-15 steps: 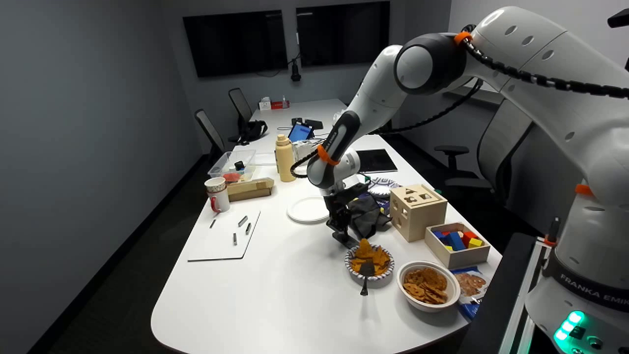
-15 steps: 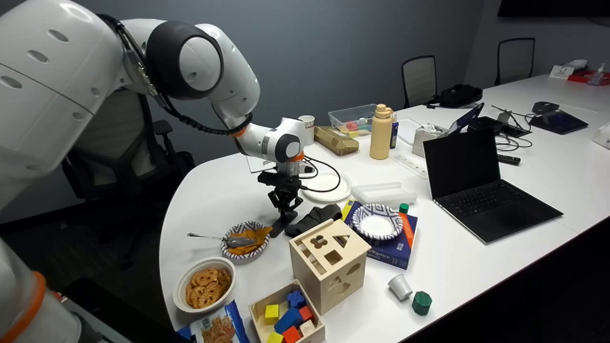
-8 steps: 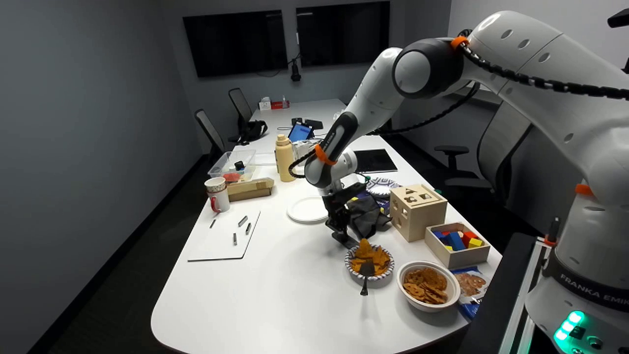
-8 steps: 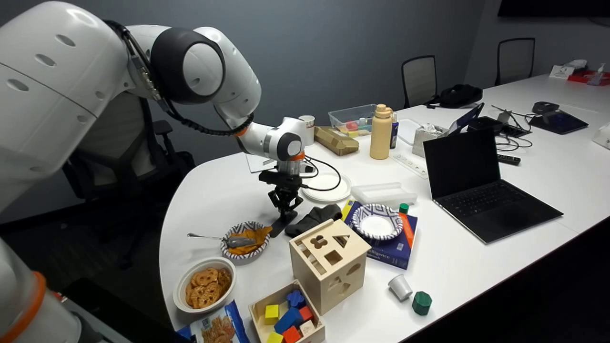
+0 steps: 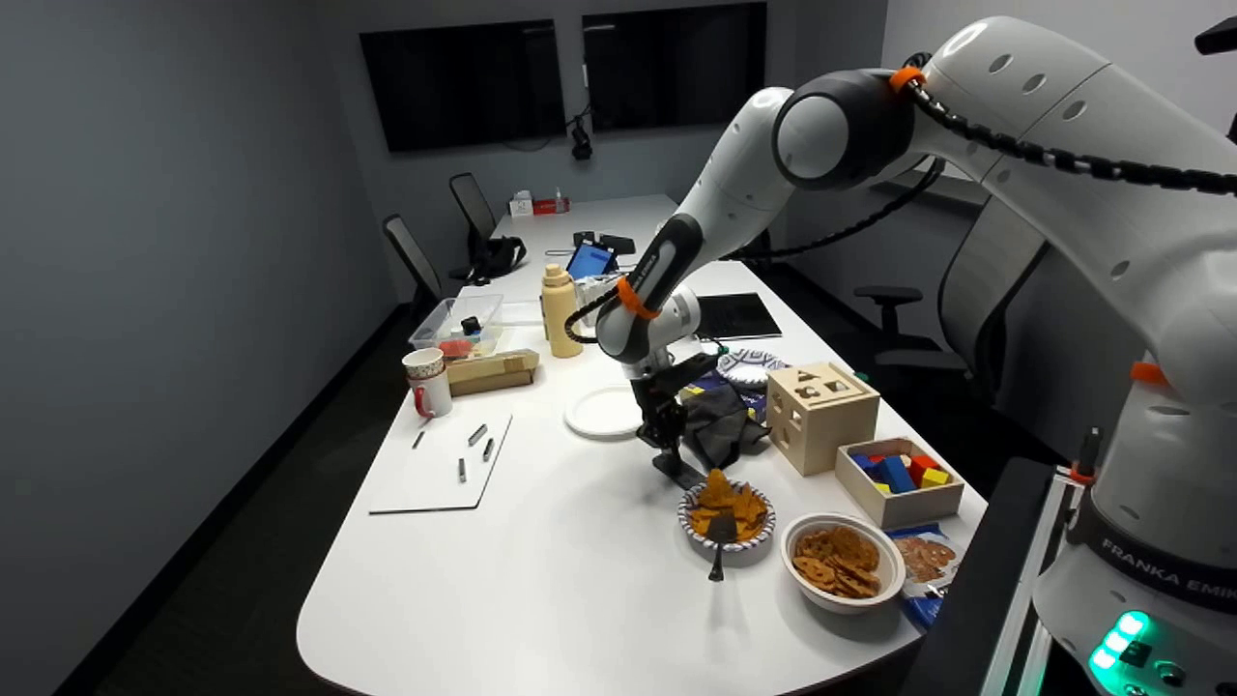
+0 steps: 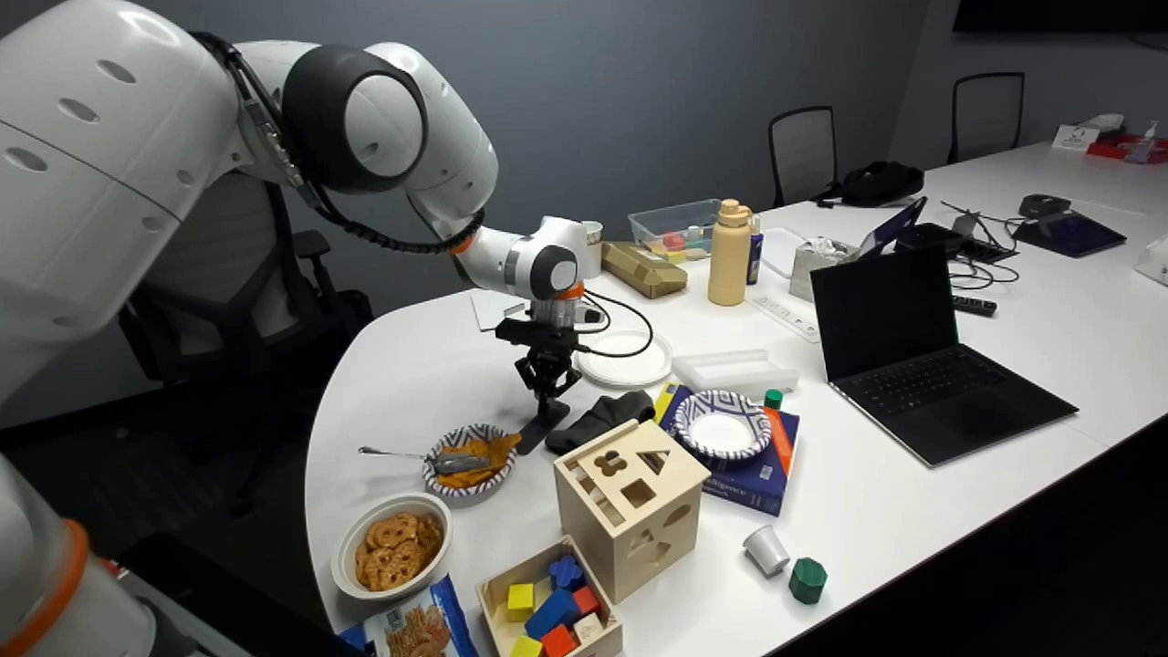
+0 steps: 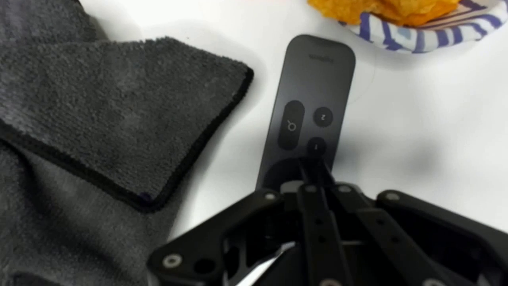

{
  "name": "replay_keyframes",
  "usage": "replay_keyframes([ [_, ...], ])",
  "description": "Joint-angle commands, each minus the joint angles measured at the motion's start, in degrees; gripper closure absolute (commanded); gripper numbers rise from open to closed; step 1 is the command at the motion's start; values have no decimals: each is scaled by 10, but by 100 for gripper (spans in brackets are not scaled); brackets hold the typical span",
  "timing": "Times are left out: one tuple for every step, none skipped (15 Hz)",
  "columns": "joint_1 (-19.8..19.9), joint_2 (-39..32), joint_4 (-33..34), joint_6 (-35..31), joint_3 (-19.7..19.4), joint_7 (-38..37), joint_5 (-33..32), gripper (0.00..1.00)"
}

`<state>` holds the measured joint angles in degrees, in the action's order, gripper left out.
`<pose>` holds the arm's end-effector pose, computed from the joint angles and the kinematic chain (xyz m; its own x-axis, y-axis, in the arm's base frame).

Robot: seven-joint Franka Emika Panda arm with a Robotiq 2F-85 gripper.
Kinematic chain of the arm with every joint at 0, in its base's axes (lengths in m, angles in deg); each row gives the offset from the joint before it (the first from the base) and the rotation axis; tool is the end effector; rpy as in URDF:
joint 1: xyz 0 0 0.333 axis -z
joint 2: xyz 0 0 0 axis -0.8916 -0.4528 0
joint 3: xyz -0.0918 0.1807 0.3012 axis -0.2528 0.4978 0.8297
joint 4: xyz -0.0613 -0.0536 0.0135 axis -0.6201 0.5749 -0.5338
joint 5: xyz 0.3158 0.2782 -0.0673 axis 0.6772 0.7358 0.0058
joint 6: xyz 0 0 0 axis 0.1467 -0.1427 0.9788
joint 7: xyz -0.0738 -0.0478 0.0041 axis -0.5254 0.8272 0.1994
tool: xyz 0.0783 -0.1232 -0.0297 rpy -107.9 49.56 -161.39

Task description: Press a button on the remote control.

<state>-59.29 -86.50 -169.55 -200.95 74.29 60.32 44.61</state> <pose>0.6898 -0.0323 0.0316 0.9483 0.0853 -0.3058 0.0767 -0.9963 -0.0400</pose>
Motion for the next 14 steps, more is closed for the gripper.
replay_keyframes([
  [-21, 62, -39, 8, -11, -31, -4, 100],
  [-24, 73, -43, 11, -10, -37, -3, 100],
  [-29, 85, -48, 11, -11, -42, -4, 74],
  [-32, 97, -53, 12, -12, -47, -5, 73],
  [-37, 106, -56, 14, -13, -54, -7, 66],
  [-41, 116, -61, 18, -14, -60, -8, 59],
  [-44, 123, -64, 23, -16, -64, -10, 51],
  [-49, 131, -68, 33, -21, -72, -14, 44],
  [-48, 140, -76, 34, -19, -69, -13, 35],
  [-49, 147, -82, 35, -21, -72, -14, 28],
  [-50, 154, -88, 36, -22, -72, -14, 22],
  [-50, 158, -91, 40, -22, -72, -15, 13],
  [-50, 162, -95, 42, -22, -71, -15, 6],
  [-51, 165, -97, 45, -23, -72, -16, 0],
])
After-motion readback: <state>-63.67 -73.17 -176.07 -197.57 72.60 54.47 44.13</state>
